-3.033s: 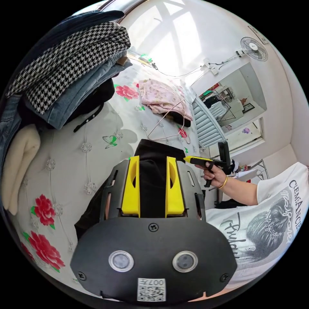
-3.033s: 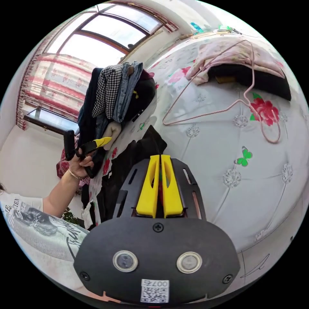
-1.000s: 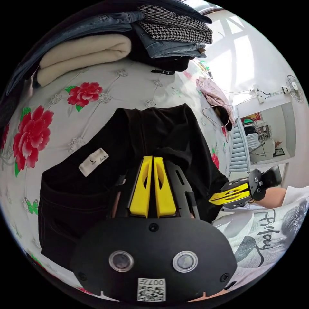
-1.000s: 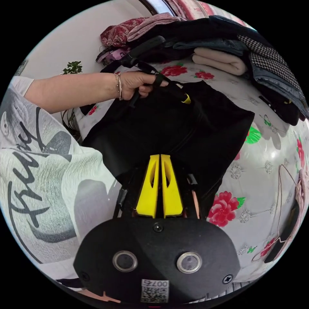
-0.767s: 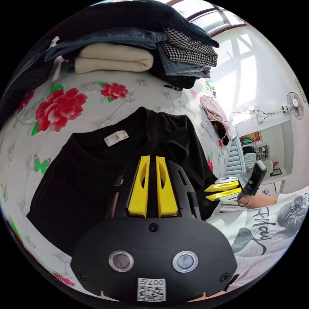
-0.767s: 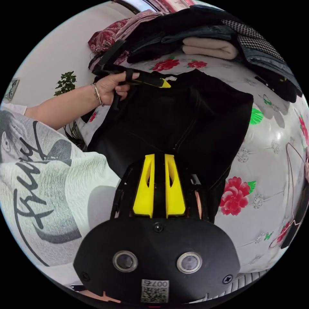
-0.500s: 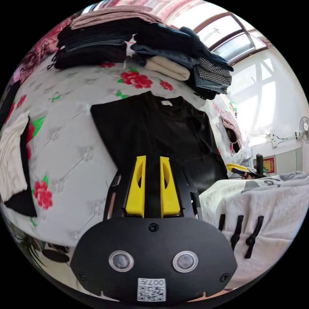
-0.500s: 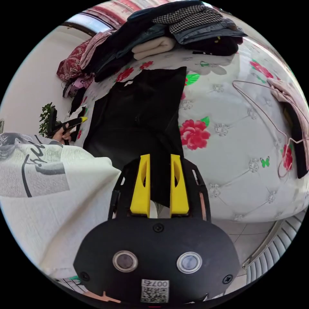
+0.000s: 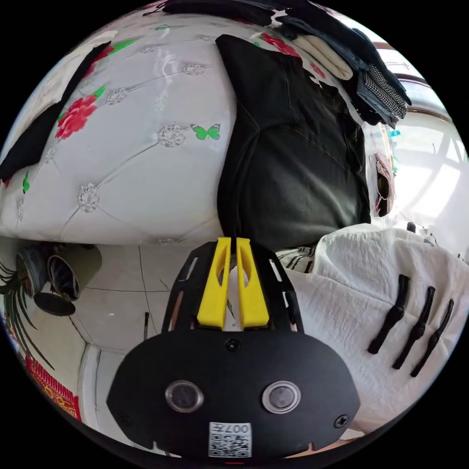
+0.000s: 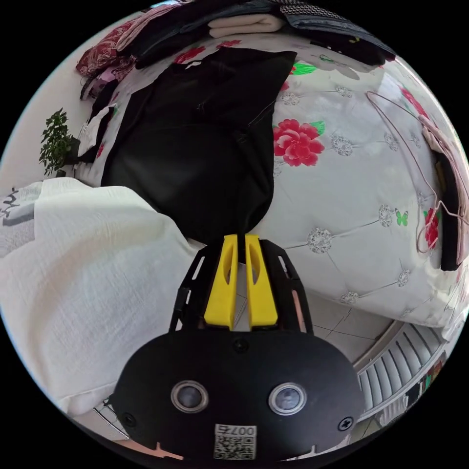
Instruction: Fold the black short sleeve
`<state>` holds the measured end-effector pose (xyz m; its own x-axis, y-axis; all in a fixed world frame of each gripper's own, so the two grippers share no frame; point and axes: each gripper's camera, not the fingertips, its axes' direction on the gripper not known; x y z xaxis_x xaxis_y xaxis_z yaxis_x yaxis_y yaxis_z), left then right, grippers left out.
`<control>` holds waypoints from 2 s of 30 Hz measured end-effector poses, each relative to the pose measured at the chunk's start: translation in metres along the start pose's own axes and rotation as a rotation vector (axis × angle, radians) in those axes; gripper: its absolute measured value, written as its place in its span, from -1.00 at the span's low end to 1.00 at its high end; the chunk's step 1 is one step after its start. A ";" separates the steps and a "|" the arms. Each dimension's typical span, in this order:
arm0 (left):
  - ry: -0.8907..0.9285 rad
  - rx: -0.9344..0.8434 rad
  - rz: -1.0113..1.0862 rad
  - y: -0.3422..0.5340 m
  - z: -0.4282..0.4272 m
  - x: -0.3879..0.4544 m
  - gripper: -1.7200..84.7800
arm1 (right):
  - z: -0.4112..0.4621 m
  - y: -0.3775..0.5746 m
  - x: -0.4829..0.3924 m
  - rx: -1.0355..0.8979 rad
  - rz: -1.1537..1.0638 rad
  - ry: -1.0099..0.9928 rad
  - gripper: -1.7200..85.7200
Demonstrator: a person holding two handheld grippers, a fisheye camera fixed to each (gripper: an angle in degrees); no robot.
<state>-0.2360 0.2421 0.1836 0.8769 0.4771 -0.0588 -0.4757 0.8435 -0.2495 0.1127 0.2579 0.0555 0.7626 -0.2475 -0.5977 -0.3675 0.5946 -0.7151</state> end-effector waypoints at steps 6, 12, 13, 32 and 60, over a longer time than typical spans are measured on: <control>0.431 0.214 0.076 -0.026 -0.098 -0.010 -0.97 | -0.064 -0.003 0.049 0.302 0.119 -0.417 -0.96; 0.608 0.408 0.007 -0.136 -0.186 -0.024 -0.96 | -0.128 -0.083 0.060 0.542 0.050 -0.512 -0.95; 0.638 0.456 -0.058 -0.161 -0.195 -0.030 -0.93 | -0.135 -0.106 0.062 0.587 0.068 -0.505 -0.95; 0.492 0.394 -0.291 -0.134 -0.167 -0.064 -0.73 | 0.005 -0.090 0.143 0.635 0.654 -0.658 -0.76; 0.775 0.477 -0.204 -0.100 -0.167 -0.138 -0.62 | 0.026 -0.248 -0.048 0.191 0.023 -0.485 -0.74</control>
<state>-0.2979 0.0510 0.0546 0.6667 0.1557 -0.7289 -0.1346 0.9870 0.0877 0.1809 0.1421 0.2708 0.9310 0.1230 -0.3435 -0.3178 0.7360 -0.5977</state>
